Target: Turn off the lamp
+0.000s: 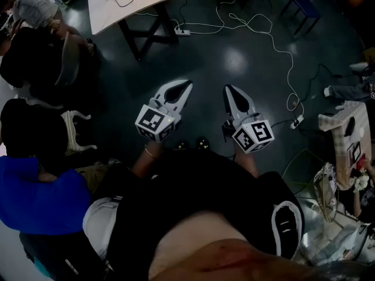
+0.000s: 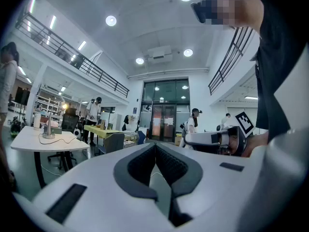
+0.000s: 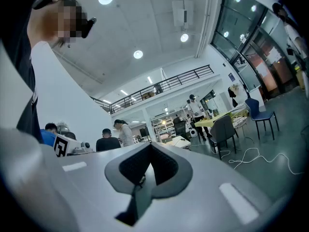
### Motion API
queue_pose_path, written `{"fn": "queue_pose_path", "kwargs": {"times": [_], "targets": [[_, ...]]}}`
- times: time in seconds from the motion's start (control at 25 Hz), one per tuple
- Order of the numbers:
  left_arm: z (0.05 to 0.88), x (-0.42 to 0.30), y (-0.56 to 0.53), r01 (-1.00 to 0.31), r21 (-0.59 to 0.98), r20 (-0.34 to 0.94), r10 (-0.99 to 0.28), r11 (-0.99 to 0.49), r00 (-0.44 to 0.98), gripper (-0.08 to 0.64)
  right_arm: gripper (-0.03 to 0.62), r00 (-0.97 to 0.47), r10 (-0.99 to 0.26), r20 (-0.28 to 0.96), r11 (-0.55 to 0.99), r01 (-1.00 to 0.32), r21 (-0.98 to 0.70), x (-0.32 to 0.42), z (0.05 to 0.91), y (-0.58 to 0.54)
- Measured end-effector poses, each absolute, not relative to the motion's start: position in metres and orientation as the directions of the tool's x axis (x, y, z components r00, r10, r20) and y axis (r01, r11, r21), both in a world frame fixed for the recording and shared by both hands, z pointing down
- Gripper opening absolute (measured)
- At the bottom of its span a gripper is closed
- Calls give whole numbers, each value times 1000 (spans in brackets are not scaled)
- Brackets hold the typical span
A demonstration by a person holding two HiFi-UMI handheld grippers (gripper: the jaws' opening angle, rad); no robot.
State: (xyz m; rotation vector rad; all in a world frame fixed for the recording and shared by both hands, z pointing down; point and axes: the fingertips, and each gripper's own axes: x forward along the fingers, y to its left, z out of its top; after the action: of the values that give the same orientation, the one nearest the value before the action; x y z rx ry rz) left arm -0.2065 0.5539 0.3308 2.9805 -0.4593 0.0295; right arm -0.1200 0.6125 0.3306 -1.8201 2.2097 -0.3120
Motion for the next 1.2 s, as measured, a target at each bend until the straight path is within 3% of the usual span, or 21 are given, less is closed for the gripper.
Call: {"fn": "queue_pose_path", "kwargs": {"times": [0.72,1.2], "targets": [[333,-157,571,-336,82,25,-335,-938,942,8,-2,-214,-973,-82,229,-914,-333,-62,339,627],[340,-169,562,-447,76,81,-441,-891,894,8,-2,-233,-968,-93,251,-893,-374,-40,353,625]]}}
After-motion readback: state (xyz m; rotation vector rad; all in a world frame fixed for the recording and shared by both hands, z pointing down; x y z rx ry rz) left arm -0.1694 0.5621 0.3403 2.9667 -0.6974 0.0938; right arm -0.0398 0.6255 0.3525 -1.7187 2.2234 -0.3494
